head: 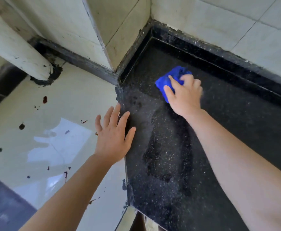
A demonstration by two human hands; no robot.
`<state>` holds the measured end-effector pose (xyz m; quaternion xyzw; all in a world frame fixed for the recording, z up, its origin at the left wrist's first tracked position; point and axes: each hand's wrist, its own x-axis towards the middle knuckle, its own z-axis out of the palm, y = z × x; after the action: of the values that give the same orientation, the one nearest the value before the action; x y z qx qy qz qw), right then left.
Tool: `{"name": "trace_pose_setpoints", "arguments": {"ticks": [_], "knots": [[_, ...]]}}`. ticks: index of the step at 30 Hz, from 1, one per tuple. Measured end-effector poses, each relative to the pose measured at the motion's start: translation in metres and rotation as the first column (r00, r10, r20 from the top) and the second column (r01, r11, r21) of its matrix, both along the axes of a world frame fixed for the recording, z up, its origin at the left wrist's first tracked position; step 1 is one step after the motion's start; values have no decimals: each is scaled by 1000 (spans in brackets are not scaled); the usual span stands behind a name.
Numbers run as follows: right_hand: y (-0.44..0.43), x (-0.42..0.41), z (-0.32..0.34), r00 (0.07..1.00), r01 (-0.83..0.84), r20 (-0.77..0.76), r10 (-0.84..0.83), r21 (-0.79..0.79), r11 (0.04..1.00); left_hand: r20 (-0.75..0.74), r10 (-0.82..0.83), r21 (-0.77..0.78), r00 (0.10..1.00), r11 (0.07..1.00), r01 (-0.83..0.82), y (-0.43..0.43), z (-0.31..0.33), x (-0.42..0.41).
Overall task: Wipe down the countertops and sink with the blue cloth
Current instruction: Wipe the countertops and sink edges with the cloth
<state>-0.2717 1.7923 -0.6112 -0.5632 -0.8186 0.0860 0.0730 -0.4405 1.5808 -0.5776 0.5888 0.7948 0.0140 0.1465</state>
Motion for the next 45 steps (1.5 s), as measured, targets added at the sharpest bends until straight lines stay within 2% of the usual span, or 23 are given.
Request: {"name": "trace_pose_setpoints", "arguments": {"ticks": [4, 6, 9, 11, 16, 18, 20, 23, 25, 27, 29, 33, 35, 37, 39, 41, 43, 45], "knots": [[-32, -93, 1, 976, -217, -2, 217, 4, 976, -38, 92, 44, 995, 995, -91, -66, -2, 2], [-59, -106, 2, 961, -275, -11, 275, 10, 961, -42, 131, 66, 991, 990, -128, -88, -2, 4], [-100, -68, 1, 905, -418, -70, 419, 36, 908, -4, 213, 68, 977, 975, -212, -105, -2, 14], [-120, -25, 1, 865, -494, -95, 493, 14, 869, -13, 203, 47, 979, 978, -202, -112, -6, 24], [-105, 34, 7, 812, -584, -33, 583, -33, 811, -3, 241, -8, 970, 970, -241, -116, -12, 35], [-70, 25, 0, 889, -457, -31, 457, -4, 889, -23, 235, -41, 972, 971, -236, -116, -13, 35], [-32, 6, -6, 979, -198, -54, 198, 17, 980, -42, 221, -74, 974, 972, -224, -117, -14, 34], [-2, -34, -5, 989, 133, -68, -135, -26, 991, -40, 229, -84, 973, 969, -232, -117, -14, 35], [-14, -55, -3, 985, 168, -44, -169, -26, 985, -33, 239, -80, 970, 967, -241, -116, -14, 37], [-49, -60, 1, 999, -4, -45, 5, 11, 1000, -17, 254, -65, 967, 965, -254, -116, -15, 38], [-98, -41, 5, 965, -250, -80, 251, 27, 968, -7, 259, -41, 966, 965, -259, -117, -16, 39], [-170, 31, 12, 756, -643, -183, 628, -29, 765, -4, 244, -3, 970, 970, -244, -117, -17, 38], [-170, 54, 12, 656, -748, -194, 730, -32, 663, -4, 245, -8, 969, 969, -246, -117, -18, 38], [-153, 54, 9, 617, -777, -197, 762, 2, 629, -8, 250, -26, 968, 968, -250, -117, -19, 38], [-126, 30, 5, 683, -711, -183, 707, 58, 701, -12, 251, -42, 968, 967, -252, -117, -19, 37], [-88, -8, 2, 810, -564, -134, 570, 83, 821, -25, 254, -61, 967, 965, -255, -116, -16, 37], [-52, -50, 3, 921, -375, -98, 377, 39, 926, -49, 256, -78, 965, 963, -259, -114, -15, 39], [-36, -81, 4, 976, -203, -85, 200, -25, 979, -55, 267, -87, 962, 959, -271, -113, -14, 42]]}}
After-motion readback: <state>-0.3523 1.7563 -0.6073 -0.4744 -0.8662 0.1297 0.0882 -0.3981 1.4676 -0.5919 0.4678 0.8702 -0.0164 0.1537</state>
